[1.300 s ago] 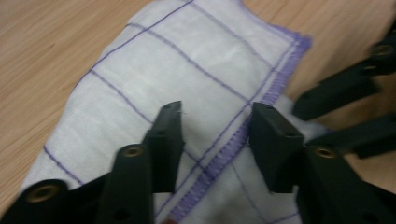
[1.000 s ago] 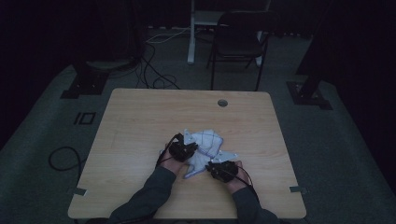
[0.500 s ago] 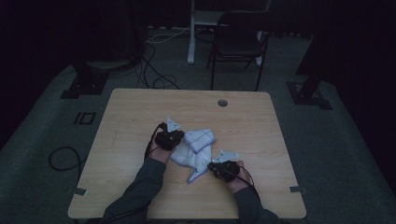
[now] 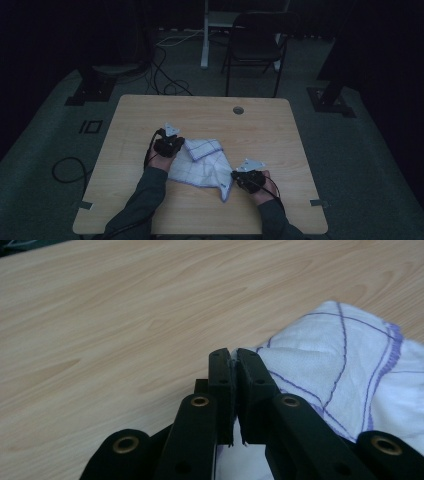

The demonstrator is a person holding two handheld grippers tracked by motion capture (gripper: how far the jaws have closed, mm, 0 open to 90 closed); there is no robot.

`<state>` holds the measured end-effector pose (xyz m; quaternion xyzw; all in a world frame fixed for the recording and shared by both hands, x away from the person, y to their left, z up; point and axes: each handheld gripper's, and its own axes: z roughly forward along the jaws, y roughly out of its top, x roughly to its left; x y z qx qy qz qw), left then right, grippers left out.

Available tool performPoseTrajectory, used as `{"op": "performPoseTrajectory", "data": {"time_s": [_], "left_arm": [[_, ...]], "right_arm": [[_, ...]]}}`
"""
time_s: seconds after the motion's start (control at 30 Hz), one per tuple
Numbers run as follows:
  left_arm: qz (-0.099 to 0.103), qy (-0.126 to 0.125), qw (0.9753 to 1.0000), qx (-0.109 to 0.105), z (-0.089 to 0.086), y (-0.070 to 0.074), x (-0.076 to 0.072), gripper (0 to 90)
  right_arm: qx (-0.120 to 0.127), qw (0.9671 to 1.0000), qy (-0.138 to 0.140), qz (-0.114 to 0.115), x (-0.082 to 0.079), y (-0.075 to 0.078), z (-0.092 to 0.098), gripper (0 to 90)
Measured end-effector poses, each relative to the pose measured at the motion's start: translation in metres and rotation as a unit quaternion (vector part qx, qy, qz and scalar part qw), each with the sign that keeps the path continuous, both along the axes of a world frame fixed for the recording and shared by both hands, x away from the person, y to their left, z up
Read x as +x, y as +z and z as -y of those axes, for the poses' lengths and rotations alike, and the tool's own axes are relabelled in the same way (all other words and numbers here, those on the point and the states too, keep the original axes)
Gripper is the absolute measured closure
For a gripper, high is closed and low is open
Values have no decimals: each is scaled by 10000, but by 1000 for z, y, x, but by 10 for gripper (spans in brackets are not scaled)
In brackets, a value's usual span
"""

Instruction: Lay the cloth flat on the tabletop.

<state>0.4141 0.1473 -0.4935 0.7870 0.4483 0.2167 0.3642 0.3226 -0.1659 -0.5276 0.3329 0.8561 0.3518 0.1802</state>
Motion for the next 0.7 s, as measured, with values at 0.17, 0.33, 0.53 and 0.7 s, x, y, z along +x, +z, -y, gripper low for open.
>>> {"op": "performPoseTrajectory", "data": {"time_s": [0.17, 0.33, 0.53, 0.7], "left_arm": [[-166, 107, 9998, -15, -13, -6, 2, 864], [-301, 211, 9993, -17, -21, -10, 2, 865], [-422, 245, 9988, 97, -22, -18, -4, 760], [-381, 190, 9991, 75, -22, -16, -20, 726]], "right_arm": [[86, 9998, -138, 117, -1, 8, 11, 865], [212, 9994, -192, 197, -1, 14, 17, 865], [106, 9997, 216, -42, -4, 9, 8, 832], [358, 9993, 86, 28, -1, 11, 8, 722]]}}
